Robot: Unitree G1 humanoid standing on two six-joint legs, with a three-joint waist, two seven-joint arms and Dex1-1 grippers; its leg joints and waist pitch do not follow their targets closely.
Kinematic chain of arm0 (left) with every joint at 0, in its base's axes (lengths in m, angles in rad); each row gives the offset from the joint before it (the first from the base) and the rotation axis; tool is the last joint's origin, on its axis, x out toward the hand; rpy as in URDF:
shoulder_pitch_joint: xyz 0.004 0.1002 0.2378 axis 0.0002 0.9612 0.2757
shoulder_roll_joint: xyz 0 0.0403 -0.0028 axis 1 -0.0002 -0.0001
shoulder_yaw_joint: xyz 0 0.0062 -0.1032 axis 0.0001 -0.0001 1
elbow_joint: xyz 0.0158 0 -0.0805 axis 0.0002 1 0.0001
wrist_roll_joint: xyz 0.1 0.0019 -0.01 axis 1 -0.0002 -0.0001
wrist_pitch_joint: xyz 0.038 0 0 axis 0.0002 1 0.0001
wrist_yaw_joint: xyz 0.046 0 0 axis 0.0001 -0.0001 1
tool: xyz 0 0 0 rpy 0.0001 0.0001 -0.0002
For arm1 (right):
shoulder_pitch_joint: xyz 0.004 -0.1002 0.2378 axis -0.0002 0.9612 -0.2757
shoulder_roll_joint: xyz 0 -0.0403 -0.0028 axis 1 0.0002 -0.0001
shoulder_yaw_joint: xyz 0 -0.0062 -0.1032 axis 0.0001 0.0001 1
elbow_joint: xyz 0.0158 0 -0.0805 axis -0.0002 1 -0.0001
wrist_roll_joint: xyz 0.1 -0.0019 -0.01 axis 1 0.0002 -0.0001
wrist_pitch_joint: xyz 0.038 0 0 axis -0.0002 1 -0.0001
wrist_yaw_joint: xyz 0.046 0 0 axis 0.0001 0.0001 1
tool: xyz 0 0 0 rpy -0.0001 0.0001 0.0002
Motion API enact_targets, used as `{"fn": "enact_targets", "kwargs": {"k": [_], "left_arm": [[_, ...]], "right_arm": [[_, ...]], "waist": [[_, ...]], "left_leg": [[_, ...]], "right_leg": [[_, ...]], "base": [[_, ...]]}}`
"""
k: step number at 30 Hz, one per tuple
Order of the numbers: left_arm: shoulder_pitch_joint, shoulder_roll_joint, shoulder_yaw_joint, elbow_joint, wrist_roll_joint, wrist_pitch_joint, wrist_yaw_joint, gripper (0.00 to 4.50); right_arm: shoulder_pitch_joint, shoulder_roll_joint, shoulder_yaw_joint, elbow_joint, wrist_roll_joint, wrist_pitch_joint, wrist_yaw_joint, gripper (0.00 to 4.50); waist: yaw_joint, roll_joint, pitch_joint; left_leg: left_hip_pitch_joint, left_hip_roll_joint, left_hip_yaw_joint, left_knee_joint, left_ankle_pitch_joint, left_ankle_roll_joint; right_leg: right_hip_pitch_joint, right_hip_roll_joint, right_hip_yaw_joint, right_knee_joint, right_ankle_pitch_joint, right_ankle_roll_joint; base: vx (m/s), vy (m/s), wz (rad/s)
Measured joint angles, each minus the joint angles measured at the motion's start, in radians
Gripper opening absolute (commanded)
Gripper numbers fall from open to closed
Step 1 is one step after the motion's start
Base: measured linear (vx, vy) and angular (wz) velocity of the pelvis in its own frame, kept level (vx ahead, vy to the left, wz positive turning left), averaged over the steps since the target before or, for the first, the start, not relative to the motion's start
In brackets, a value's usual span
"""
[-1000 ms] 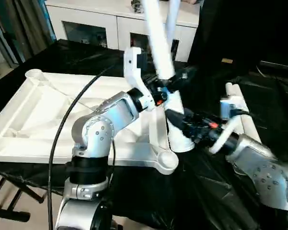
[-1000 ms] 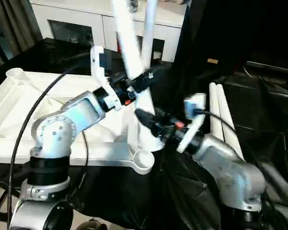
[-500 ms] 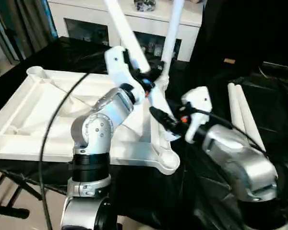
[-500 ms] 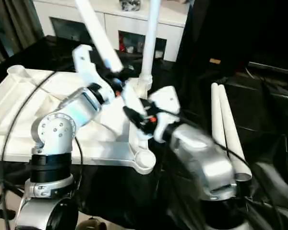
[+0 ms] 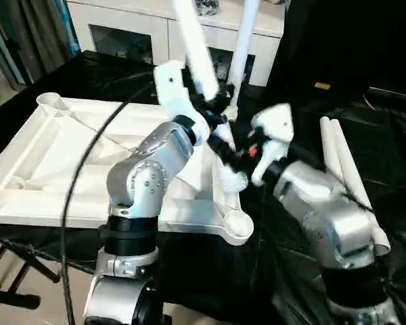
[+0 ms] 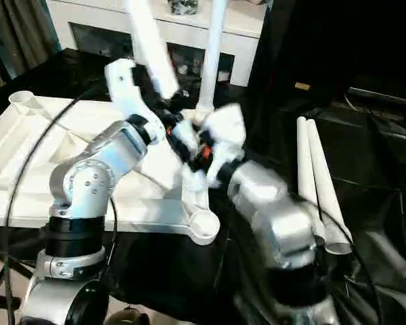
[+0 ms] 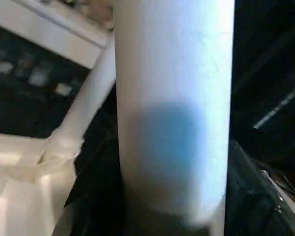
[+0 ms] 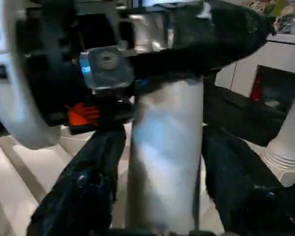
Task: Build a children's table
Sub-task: Pick table leg
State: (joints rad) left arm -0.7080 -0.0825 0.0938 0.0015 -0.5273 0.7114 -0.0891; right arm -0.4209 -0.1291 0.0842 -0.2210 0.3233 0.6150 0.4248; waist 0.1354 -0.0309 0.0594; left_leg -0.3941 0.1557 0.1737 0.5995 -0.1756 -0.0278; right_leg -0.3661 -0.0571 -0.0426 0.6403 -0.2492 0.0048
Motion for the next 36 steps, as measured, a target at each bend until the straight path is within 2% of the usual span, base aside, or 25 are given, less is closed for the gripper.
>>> {"fn": "enact_targets", "kwargs": {"k": [3, 5, 9, 13, 15, 17, 20, 21, 25, 30, 36], "left_arm": [[-0.006, 0.054, -0.017, 0.011, -0.013, -0.013, -0.112, 1.88], [-0.015, 0.105, -0.034, 0.021, -0.032, -0.016, -0.221, 1.88], [-0.049, 0.147, -0.023, 0.051, -0.068, -0.012, -0.324, 1.88], [-0.05, 0.19, -0.025, 0.05, -0.151, 0.044, -0.483, 1.88], [-0.05, 0.214, -0.049, 0.032, -0.208, 0.082, -0.597, 1.88], [-0.05, 0.233, -0.077, 0.001, -0.24, 0.099, -0.676, 1.88], [-0.05, 0.24, -0.099, -0.011, -0.254, 0.104, -0.731, 1.88], [-0.05, 0.239, -0.102, -0.013, -0.262, 0.108, -0.74, 1.88], [-0.05, 0.237, -0.106, -0.022, -0.265, 0.114, -0.756, 1.88], [-0.05, 0.239, -0.104, -0.021, -0.279, 0.121, -0.759, 1.88], [-0.05, 0.249, -0.101, -0.02, -0.287, 0.126, -0.78, 1.88]], "right_arm": [[0.0, -0.066, -0.023, 0.001, 0.076, 0.041, 0.103, 3.27], [0.0, -0.147, -0.046, 0.001, 0.141, 0.084, 0.218, 3.27], [-0.001, -0.209, -0.075, 0.016, 0.208, 0.142, 0.337, 3.27], [-0.008, -0.259, -0.071, 0.041, 0.262, 0.188, 0.438, 3.27], [-0.018, -0.301, -0.039, 0.046, 0.283, 0.203, 0.5, 3.27], [-0.019, -0.315, -0.033, 0.047, 0.307, 0.212, 0.544, 3.27], [-0.019, -0.317, -0.029, 0.047, 0.329, 0.232, 0.586, 3.27], [-0.019, -0.317, -0.027, 0.047, 0.338, 0.237, 0.594, 3.1], [-0.02, -0.317, -0.021, 0.047, 0.352, 0.252, 0.617, 2.93], [-0.019, -0.317, -0.005, 0.047, 0.369, 0.257, 0.621, 2.38], [-0.019, -0.312, 0.001, 0.033, 0.377, 0.259, 0.616, 2.06]], "waist": [[0.002, 0.0, 0.0], [0.005, 0.0, 0.0], [0.005, 0.0, 0.0], [0.005, 0.0, 0.0], [0.005, 0.0, 0.0], [0.005, 0.0, 0.0], [0.006, 0.0, 0.0], [0.006, 0.0, 0.0], [0.005, 0.0, 0.0], [0.006, 0.0, 0.0], [0.006, 0.0, 0.0]], "left_leg": [[0.0, 0.0, 0.0, 0.0, 0.0, 0.0], [0.0, 0.0, 0.0, 0.0, 0.001, 0.002], [0.0, 0.0, 0.0, 0.0, 0.002, 0.003], [0.0, 0.0, 0.001, 0.001, 0.002, 0.004], [0.0, 0.0, 0.001, 0.002, 0.002, 0.004], [0.0, 0.0, 0.001, 0.002, 0.003, 0.004], [0.0, 0.0, 0.001, 0.002, 0.004, 0.006], [0.0, 0.0, 0.001, 0.002, 0.004, 0.006], [0.0, 0.0, 0.002, 0.002, 0.005, 0.005], [0.0, 0.001, 0.002, 0.002, 0.007, 0.004], [0.0, 0.001, 0.002, 0.002, 0.007, 0.005]], "right_leg": [[0.0, 0.0, 0.0, 0.0, 0.0, 0.0], [0.0, 0.0, 0.0, 0.0, 0.001, 0.0], [0.0, 0.0, 0.0, 0.0, 0.001, -0.001], [0.0, 0.0, 0.0, 0.001, 0.002, -0.001], [0.0, 0.0, 0.0, 0.001, 0.002, -0.001], [0.0, 0.0, 0.0, 0.002, 0.002, -0.002], [0.0, 0.0, -0.001, 0.002, 0.003, -0.003], [0.0, 0.0, -0.001, 0.002, 0.003, -0.004], [0.0, -0.001, 0.0, 0.002, 0.005, -0.005], [0.0, -0.001, -0.001, 0.003, 0.005, -0.005], [0.0, -0.001, -0.001, 0.003, 0.005, -0.005]], "base": [[0.0, 0.0, 0.0], [0.0, 0.0, 0.0], [0.0, 0.0, 0.0], [0.0, 0.0, 0.0], [0.0, 0.0, 0.0], [0.0, 0.0, 0.0], [0.0, 0.0, 0.0], [0.0, 0.0, 0.0], [0.0, 0.0, 0.0], [0.0, 0.0, 0.0], [0.0, 0.0, 0.0]]}}
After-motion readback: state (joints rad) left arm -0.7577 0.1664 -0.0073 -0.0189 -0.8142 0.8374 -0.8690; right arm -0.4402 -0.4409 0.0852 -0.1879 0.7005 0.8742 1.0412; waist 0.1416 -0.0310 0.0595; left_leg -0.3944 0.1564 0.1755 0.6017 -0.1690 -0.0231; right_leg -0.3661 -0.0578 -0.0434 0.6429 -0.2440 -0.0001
